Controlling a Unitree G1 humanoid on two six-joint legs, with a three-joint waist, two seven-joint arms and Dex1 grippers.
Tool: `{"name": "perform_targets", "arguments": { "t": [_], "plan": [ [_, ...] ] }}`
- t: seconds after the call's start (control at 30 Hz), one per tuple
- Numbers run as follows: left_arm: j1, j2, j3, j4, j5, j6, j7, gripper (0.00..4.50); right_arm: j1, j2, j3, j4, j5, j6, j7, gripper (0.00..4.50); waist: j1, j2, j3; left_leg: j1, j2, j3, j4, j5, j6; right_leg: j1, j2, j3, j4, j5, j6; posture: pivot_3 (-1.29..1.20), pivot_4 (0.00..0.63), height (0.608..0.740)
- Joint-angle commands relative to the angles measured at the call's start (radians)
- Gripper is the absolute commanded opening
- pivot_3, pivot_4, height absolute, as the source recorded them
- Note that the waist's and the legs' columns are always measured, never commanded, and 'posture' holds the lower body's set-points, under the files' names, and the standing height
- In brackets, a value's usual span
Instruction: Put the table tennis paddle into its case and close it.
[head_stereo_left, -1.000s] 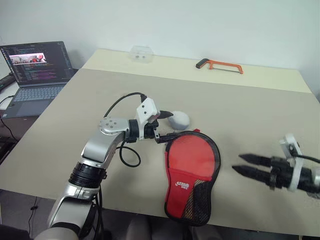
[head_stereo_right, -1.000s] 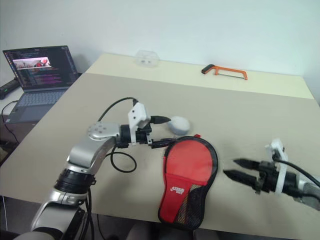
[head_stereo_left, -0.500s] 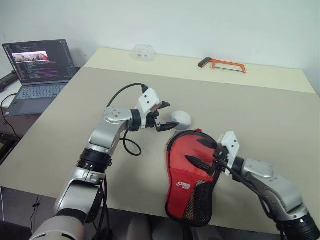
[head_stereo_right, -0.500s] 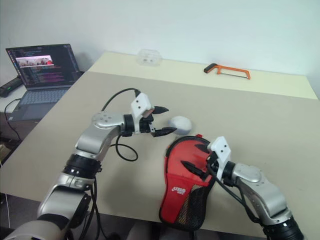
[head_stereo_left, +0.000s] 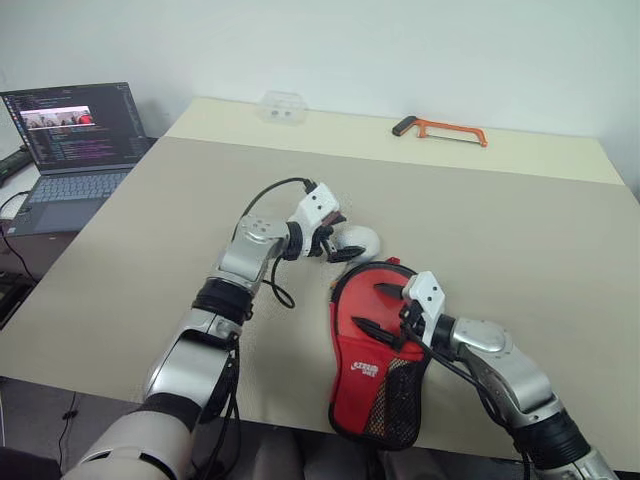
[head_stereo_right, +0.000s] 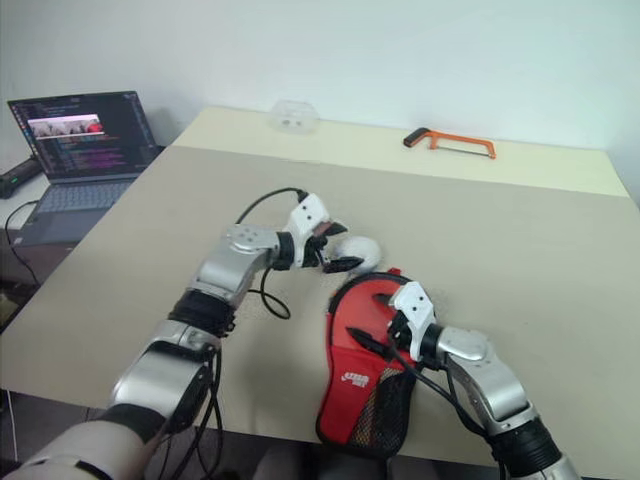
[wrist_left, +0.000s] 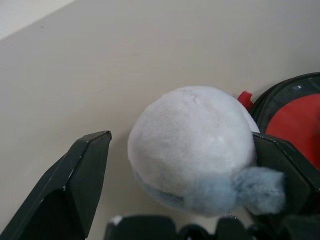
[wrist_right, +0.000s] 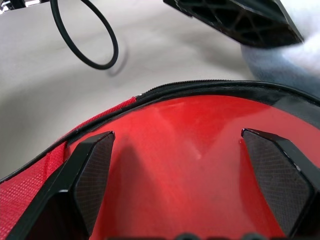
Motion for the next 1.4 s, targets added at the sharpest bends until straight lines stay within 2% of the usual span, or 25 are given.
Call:
{"name": "perform_targets", "arguments": {
  "t": [0.03,0.43,0.73,0.8,0.9,1.13,1.4],
  "plan": [
    [-0.053,-0.026,-0.001,0.075,0.024,-0.044,0.010,4.50,0.010,0.012,0.023,0.057,-0.034,0.033,-0.001,4.47,0.000,0.000,0.000,0.000,0.000,0.000,0.002,0.000,0.000,0.000,0.000,0.000,0.001,0.000,0.000,0.00,0.150,0.740],
    [-0.184,-0.118,-0.030,0.374,0.138,-0.061,0.119,4.50,0.015,0.039,0.027,0.085,-0.110,0.027,-0.021,4.47,-0.002,-0.002,-0.003,0.002,-0.001,-0.002,0.011,-0.002,0.004,0.002,0.000,0.000,0.012,0.000,0.001,0.00,0.150,0.740],
    [-0.229,-0.152,-0.003,0.435,0.137,-0.094,0.130,1.60,0.012,0.059,0.026,0.102,-0.129,0.069,-0.032,4.50,-0.004,-0.002,-0.004,0.009,-0.001,-0.002,0.010,-0.002,0.004,0.008,0.000,0.001,0.012,-0.002,0.003,0.00,0.150,0.740],
    [-0.240,-0.156,0.008,0.447,0.134,-0.099,0.147,1.10,0.008,0.049,0.044,0.121,-0.152,0.086,-0.029,4.50,-0.004,-0.002,-0.004,0.009,-0.001,-0.002,0.010,-0.002,0.004,0.009,0.000,0.001,0.012,-0.002,0.003,0.00,0.150,0.740],
    [-0.264,-0.161,0.020,0.471,0.139,-0.109,0.167,0.64,0.001,0.031,0.071,0.147,-0.181,0.096,-0.018,4.50,-0.005,-0.002,-0.004,0.012,-0.001,-0.001,0.010,-0.002,0.004,0.011,0.000,0.001,0.012,-0.002,0.004,0.00,0.150,0.740],
    [-0.332,-0.178,0.014,0.555,0.176,-0.162,0.236,0.55,-0.013,0.023,0.093,0.185,-0.203,0.081,0.000,4.50,-0.005,-0.003,-0.004,0.015,-0.002,-0.001,0.009,-0.002,0.004,0.014,0.000,0.002,0.011,-0.003,0.004,0.00,0.150,0.740],
    [-0.414,-0.238,-0.020,0.648,0.284,-0.300,0.407,0.55,-0.019,0.035,0.111,0.200,-0.226,0.062,0.005,4.50,-0.007,-0.003,-0.003,0.015,-0.002,-0.001,0.008,-0.003,0.004,0.013,0.001,0.003,0.011,-0.003,0.005,0.00,0.150,0.740]
  ]
}}
